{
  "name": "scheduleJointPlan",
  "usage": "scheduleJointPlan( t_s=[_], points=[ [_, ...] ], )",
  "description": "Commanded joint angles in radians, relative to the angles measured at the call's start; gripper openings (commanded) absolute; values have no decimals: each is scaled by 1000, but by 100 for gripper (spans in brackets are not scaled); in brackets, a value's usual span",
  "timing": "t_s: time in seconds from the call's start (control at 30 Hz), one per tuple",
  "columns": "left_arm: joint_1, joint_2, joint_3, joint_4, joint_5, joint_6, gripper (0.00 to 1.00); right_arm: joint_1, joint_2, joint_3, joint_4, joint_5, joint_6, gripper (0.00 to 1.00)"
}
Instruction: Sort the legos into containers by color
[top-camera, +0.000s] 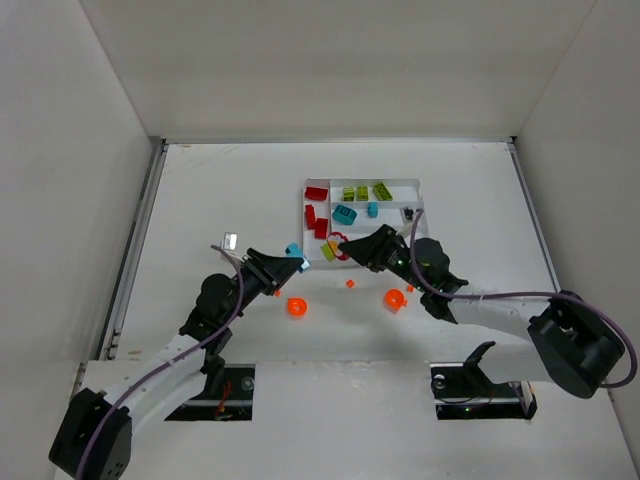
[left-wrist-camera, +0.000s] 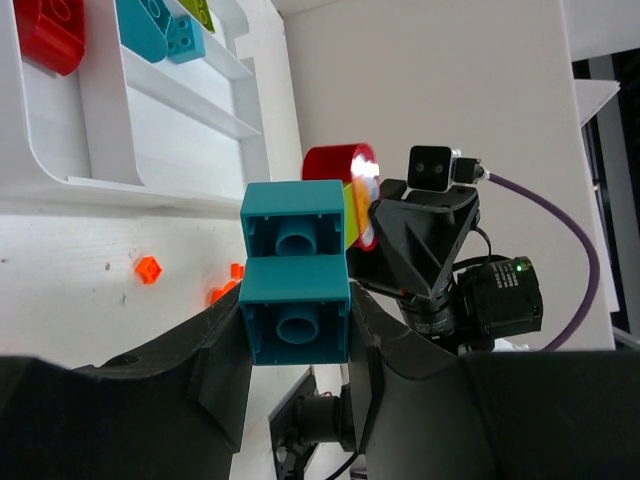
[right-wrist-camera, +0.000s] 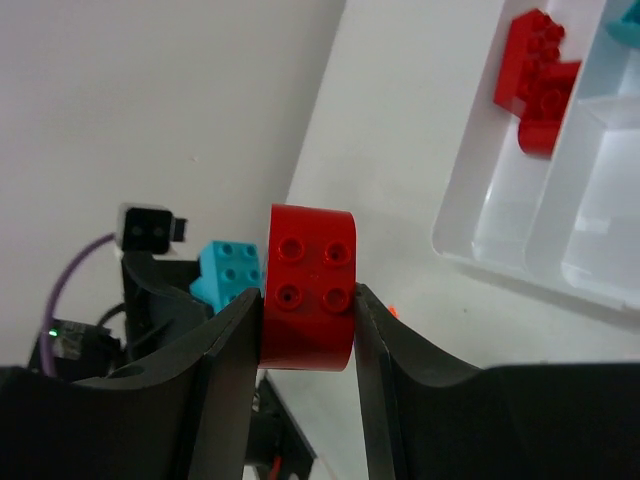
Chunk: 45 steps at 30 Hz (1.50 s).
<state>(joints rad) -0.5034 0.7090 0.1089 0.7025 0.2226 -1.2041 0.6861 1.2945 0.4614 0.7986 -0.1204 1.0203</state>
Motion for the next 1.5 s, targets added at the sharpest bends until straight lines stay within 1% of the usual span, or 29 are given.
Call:
scheduleJointPlan(
  t_s=[0.0,0.13,0.27,0.37,0.53,0.73,0.77,0.87,0.93,0.97,1.03,1.13,1.23,1.33,1.47],
  points=[
    [-25,-16,46,40,-42,55,16,62,-53,-23,-129,82,-54,30],
    [-31,-13,75,12,-46,81,17,163,-104,-17,-418,208,-86,31],
    [-57,36,97,26,-46,95,18,250,-90,51,-658,318,-115,33],
    [-76,69,107,44,-49,106,18,284,-58,89,-737,387,-134,32],
    [-88,122,129,55,-63,120,18,324,-38,109,-746,465,-135,32],
    [-103,155,146,57,-75,143,18,330,3,144,-794,496,-149,34],
    [-106,158,147,57,-77,144,19,332,15,154,-812,505,-150,37],
    [-117,164,153,57,-77,146,19,353,34,171,-840,539,-150,52],
    [-123,165,160,57,-74,144,19,364,32,175,-845,556,-152,59],
    [-125,165,163,57,-69,141,19,371,22,175,-845,561,-158,65],
    [-129,158,169,57,-63,127,19,382,-15,175,-848,574,-169,72],
    [-128,127,169,57,-55,83,20,391,-102,175,-872,587,-183,78],
    [-116,92,172,57,-39,31,20,410,-223,160,-859,591,-222,79],
    [-111,66,175,45,-28,-23,20,437,-343,125,-781,600,-296,77],
    [-117,50,170,20,-26,-89,20,467,-415,108,-678,582,-397,75]
  ],
)
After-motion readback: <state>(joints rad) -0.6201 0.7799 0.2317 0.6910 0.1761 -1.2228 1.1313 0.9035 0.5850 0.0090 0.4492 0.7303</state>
